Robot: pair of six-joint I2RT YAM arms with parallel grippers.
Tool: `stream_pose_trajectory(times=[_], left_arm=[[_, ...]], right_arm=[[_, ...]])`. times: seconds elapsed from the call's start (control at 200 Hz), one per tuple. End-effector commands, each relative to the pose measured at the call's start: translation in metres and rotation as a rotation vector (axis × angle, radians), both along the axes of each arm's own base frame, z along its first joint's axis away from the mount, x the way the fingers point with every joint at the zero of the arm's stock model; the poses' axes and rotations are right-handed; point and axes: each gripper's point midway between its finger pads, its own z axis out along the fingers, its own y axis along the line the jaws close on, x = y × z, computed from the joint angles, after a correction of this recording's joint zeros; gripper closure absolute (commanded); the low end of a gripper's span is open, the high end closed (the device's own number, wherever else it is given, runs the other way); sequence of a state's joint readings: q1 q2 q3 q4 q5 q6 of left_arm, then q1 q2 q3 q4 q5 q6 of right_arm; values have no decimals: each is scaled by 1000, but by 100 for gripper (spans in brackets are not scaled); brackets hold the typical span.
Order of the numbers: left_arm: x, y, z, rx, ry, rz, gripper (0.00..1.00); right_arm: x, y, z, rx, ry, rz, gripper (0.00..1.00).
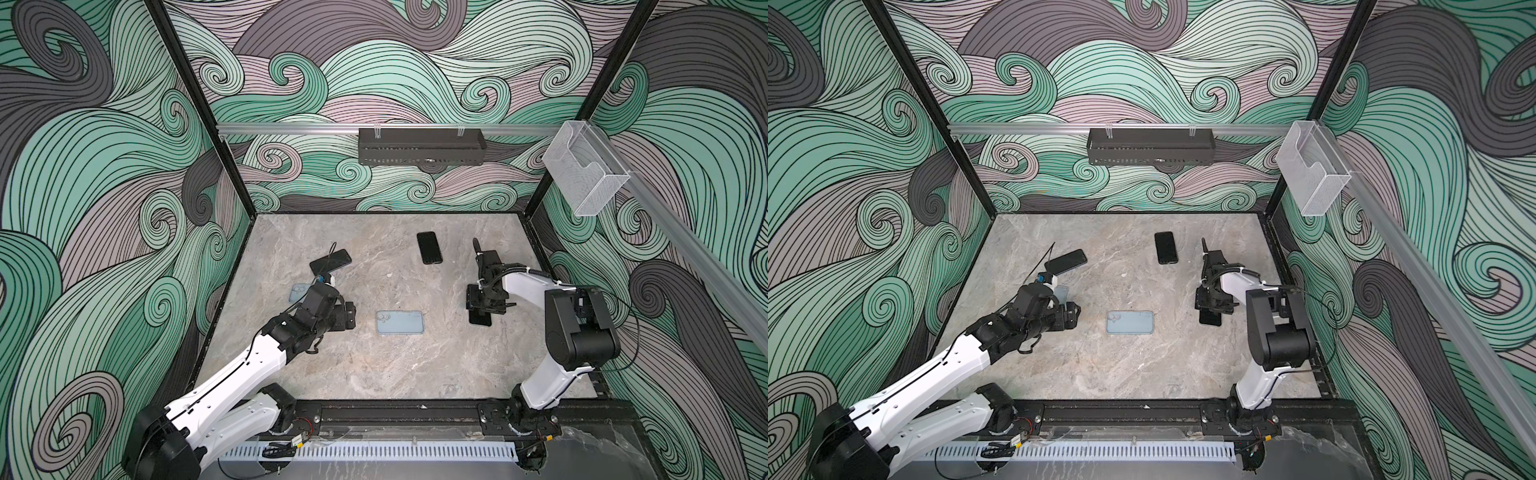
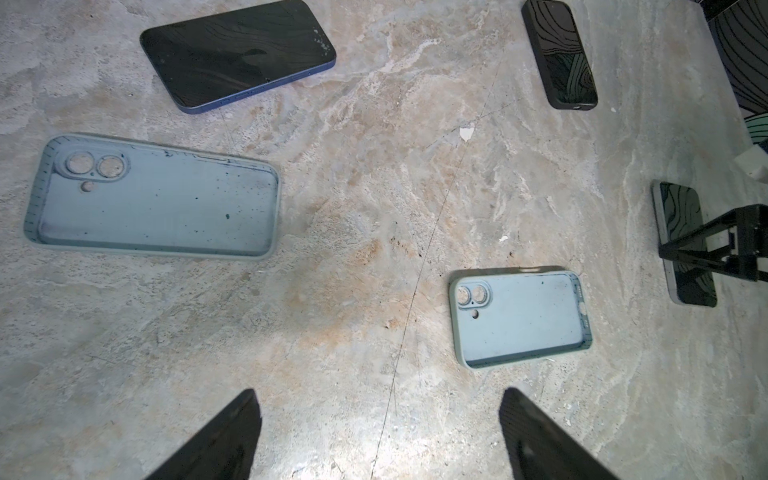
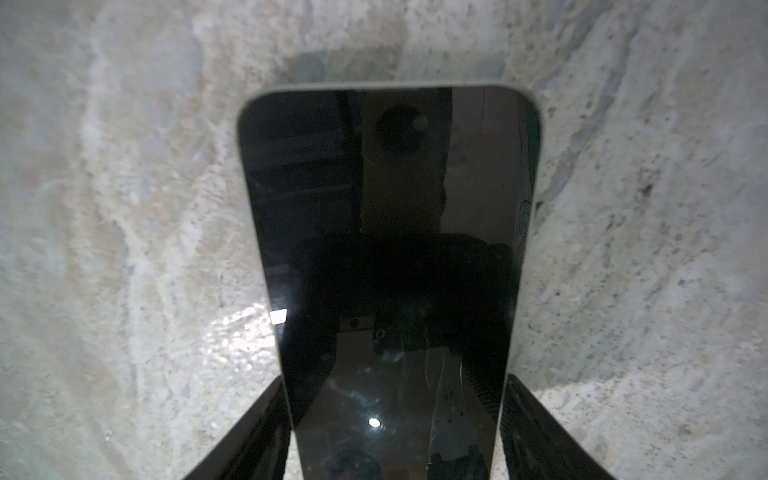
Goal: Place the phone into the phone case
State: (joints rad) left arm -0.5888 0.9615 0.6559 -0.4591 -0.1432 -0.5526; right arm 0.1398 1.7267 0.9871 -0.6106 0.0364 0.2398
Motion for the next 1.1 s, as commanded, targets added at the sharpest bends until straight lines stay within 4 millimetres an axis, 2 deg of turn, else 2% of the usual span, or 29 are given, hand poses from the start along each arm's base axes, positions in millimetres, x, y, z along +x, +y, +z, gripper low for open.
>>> stream_pose_trajectory(times=[0.0,0.135,0.31,0.475,0.655,0.786,1.011,1.096], left_arm=[[6,-11,9,-53,-19,-37,8],[8,-21,14,-142,-27,-52,8],[10,-36,16,-232,2,-104,8],[17,-57,31,-369,5,-167,8],[24,-72,46,-440,22,-225,9],[29,-85,53,-484,59,-273,10],[30,-121,58,-595,177,-441,15],[36,-127,57,-610,187,-451,17]], right_arm=[[-10,5,-13,33,56,19,48],[-7,12,-4,70,9,40,55],[-2,22,20,110,-63,64,65],[-2,41,39,167,-119,117,70],[-4,74,65,245,-199,220,74],[-6,99,81,313,-231,270,83],[-18,147,105,373,-289,441,83],[-22,161,111,394,-305,488,84]])
